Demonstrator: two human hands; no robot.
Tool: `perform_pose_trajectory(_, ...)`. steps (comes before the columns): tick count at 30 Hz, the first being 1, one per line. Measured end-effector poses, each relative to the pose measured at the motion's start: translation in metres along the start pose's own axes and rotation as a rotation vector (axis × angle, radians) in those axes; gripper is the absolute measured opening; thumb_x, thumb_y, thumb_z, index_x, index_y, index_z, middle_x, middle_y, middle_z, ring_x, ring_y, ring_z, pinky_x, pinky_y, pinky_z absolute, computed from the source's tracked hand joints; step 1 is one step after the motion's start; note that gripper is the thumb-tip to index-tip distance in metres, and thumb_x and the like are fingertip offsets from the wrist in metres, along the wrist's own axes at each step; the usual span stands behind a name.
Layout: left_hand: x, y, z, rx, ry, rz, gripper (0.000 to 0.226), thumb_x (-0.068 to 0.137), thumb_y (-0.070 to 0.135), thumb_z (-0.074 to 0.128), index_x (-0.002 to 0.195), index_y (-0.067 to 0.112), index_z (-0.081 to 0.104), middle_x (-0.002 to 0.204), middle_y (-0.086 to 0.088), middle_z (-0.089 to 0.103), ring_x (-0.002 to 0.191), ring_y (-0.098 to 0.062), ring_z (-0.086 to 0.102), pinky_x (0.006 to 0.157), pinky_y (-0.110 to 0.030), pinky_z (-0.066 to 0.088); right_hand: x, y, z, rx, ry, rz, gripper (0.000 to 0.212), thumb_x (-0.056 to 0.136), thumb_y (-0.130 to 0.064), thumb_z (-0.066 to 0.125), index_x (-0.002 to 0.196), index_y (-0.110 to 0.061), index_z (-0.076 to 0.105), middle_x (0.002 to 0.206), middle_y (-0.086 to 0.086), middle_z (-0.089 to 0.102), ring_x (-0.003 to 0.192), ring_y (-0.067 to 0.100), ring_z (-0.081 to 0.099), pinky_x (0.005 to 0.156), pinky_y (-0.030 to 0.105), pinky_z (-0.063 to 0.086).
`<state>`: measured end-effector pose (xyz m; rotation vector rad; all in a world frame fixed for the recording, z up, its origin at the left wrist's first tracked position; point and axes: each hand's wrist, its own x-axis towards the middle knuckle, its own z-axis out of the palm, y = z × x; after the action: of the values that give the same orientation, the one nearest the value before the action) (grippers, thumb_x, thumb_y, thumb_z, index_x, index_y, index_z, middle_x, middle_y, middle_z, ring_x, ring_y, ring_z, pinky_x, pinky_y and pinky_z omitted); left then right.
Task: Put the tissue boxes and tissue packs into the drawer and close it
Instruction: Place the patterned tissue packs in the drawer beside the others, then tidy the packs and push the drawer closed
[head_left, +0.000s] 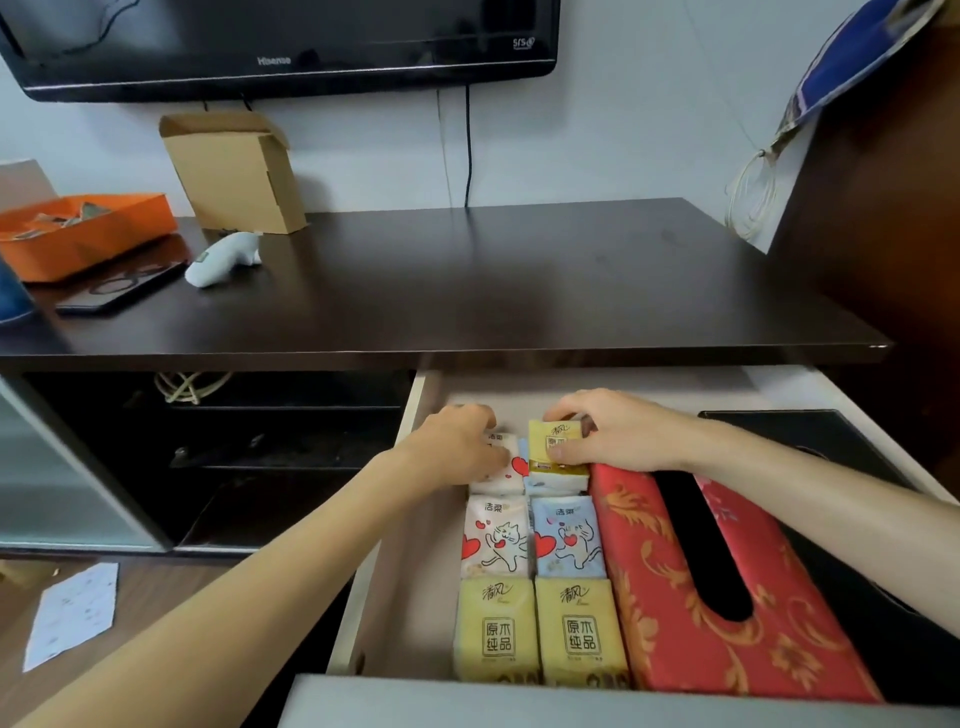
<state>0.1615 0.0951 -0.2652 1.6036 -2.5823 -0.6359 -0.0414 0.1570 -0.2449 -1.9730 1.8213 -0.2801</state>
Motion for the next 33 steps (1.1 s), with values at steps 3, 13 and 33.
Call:
perform_pose_trajectory(3, 0.002, -0.003, 0.002, -0.039, -0.021, 0.012, 0.051, 0.091, 0.038, 0.064, 0.137, 0.02, 0.055, 0.137, -0.003, 0.059, 0.12, -0.023, 0.058, 0.098, -0.034, 0.049, 0.004, -0.001, -0.003, 0.117, -0.022, -0.012, 0.04, 0.086, -0.043, 0.078, 0.123, -0.027, 0.071, 0.109, -0.01, 0.074, 0.1, 0.011, 0.07, 0.093, 0.04, 0.056)
perform_pose_trajectory(13, -0.004, -0.01, 0.003, -0.135, -0.053, 0.09, 0.035, 0.093, 0.034, 0.064, 0.125, 0.021, 0.064, 0.123, 0.002, 0.067, 0.101, -0.015, 0.063, 0.079, -0.025, 0.049, 0.006, 0.002, -0.002, 0.157, -0.121, -0.03, 0.043, 0.084, -0.045, 0.079, 0.12, -0.026, 0.065, 0.112, -0.01, 0.076, 0.1, 0.012, 0.074, 0.094, 0.044, 0.058)
perform_pose_trajectory(33, -0.158, 0.007, -0.017, -0.065, 0.344, 0.205, 0.03, 0.092, 0.046, 0.052, 0.116, 0.035, 0.066, 0.107, 0.021, 0.066, 0.096, -0.002, 0.062, 0.083, -0.038, 0.056, -0.135, -0.014, -0.014, -0.049, 0.171, -0.202, 0.039, 0.09, -0.06, 0.055, 0.124, -0.043, 0.064, 0.122, -0.029, 0.062, 0.115, -0.005, 0.057, 0.098, 0.037, 0.051)
